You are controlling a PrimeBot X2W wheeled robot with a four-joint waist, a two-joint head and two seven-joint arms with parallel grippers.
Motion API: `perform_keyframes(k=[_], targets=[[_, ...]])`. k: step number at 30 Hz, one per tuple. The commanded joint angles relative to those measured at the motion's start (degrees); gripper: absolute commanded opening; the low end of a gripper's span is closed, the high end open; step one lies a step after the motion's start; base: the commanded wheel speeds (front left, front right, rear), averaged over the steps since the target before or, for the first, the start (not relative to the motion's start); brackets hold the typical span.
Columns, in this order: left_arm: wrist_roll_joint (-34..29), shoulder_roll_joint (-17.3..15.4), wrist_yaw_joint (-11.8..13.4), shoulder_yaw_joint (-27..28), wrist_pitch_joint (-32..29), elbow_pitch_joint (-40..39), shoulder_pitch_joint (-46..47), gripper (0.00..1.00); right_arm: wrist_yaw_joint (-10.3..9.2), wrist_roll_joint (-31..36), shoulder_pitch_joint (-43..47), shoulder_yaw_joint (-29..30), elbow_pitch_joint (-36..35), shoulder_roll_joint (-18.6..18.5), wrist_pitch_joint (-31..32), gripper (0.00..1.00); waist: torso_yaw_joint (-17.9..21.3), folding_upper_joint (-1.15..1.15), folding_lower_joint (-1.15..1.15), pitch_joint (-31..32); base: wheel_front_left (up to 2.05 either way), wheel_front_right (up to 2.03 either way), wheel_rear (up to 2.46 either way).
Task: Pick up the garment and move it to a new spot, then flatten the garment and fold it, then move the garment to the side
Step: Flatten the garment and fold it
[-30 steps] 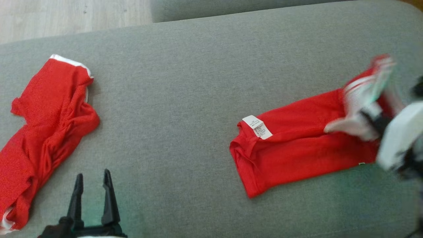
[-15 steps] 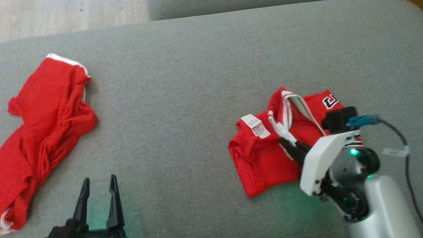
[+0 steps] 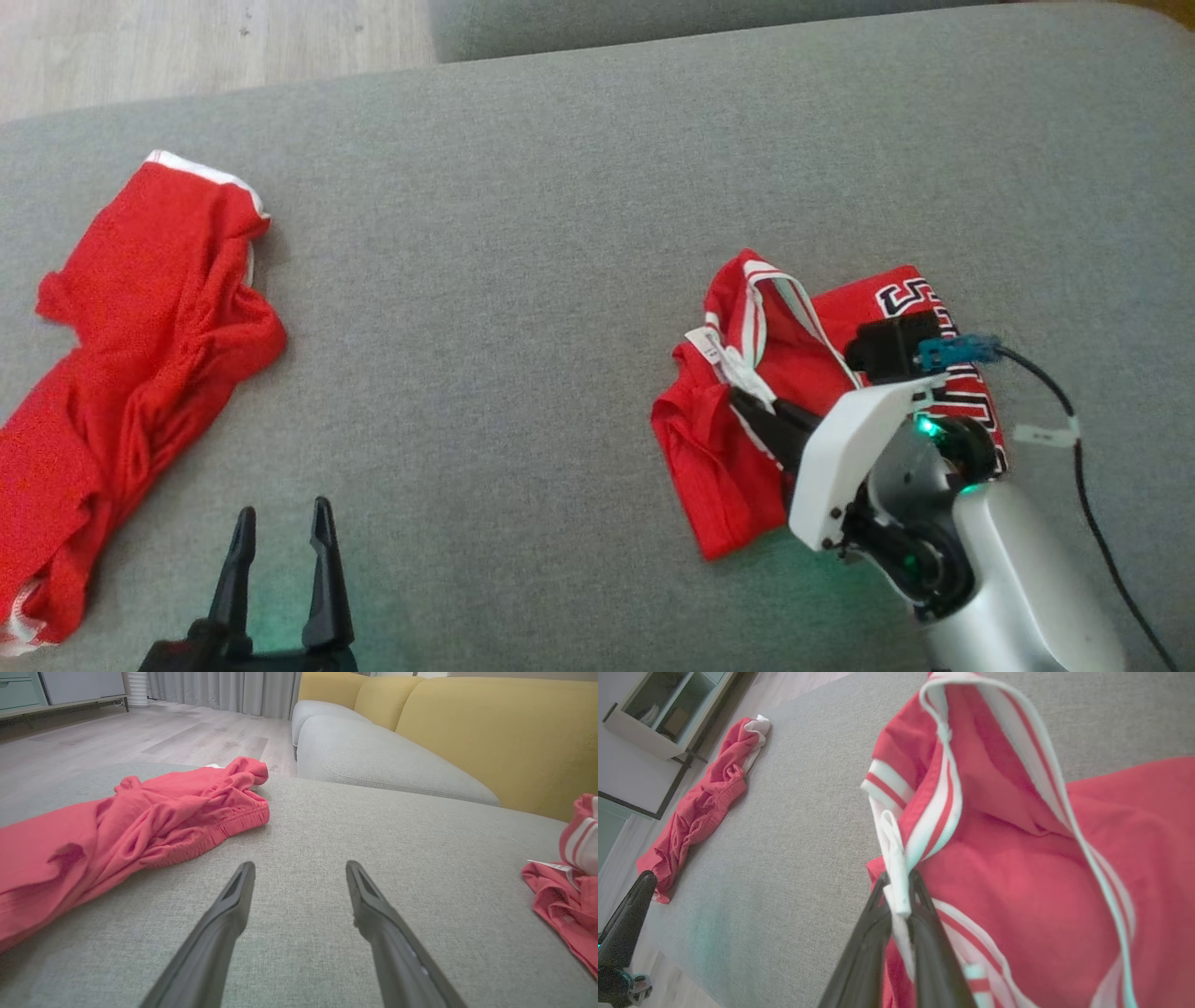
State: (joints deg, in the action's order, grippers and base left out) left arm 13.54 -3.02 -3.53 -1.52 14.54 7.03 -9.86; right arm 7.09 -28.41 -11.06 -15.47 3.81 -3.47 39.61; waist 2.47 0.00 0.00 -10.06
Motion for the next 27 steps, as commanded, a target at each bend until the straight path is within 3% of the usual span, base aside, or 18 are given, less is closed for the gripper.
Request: perform_keyframes(k=[1,5,6,8,9,14,18,23,27], targets=[[-0.56,0.14,0.20,1.73,0.46,-1.29,0.43,1.00,0.40,-0.33,-2.42,-1.85,-1.45,0.58,-0.93,0.00,0.05,0.00,0.00,0.12,0.00,0.00,0.00],[-0.59,0.14,0.17,1.63,0.46,-1.24,0.61,1.00,0.40,0.30,-3.10,-3.91,0.67,0.58,-1.51,0.00,-0.05,0.00,0.00,0.22,0.00,0.00,0.00],[-0.57,0.14,0.18,1.64,0.46,-1.26,0.69,1.00,0.40,0.52,-3.24,-4.49,0.91,0.58,-1.63,0.25,-0.09,0.00,0.00,0.20,0.00,0.00,0.00],[-0.56,0.14,0.23,1.72,0.46,-1.26,0.82,1.00,0.40,0.58,-3.36,-5.39,1.18,0.58,-1.82,0.61,-0.15,0.00,0.00,0.18,0.00,0.00,0.00],[-0.52,0.14,0.26,1.80,0.46,-1.24,0.84,1.00,0.40,0.51,-3.47,-5.88,1.03,0.58,-2.19,0.99,-0.15,0.00,0.00,0.20,0.00,0.00,0.00],[-0.44,0.14,0.25,2.04,0.46,-1.12,0.51,1.00,0.40,-4.24,-3.20,-7.08,-2.08,0.58,-5.32,1.00,-0.09,0.00,0.00,0.27,0.00,0.00,0.00],[-0.59,0.14,0.17,2.06,0.46,-1.12,0.27,1.00,0.40,-3.99,-2.62,-6.33,-6.55,0.58,-8.48,1.00,0.01,0.00,0.00,0.66,0.00,0.00,0.00],[-0.76,0.14,0.22,2.54,0.46,-1.32,-0.14,1.00,0.40,4.36,-0.69,-2.53,-12.71,-0.41,-15.16,1.00,0.05,0.00,0.00,1.68,0.00,0.00,0.00],[-0.90,0.14,0.22,2.82,0.46,-1.27,-0.87,1.00,0.40,12.43,2.33,3.31,-12.52,-1.89,-24.10,1.00,0.43,0.00,0.00,2.79,0.00,0.00,0.00]])
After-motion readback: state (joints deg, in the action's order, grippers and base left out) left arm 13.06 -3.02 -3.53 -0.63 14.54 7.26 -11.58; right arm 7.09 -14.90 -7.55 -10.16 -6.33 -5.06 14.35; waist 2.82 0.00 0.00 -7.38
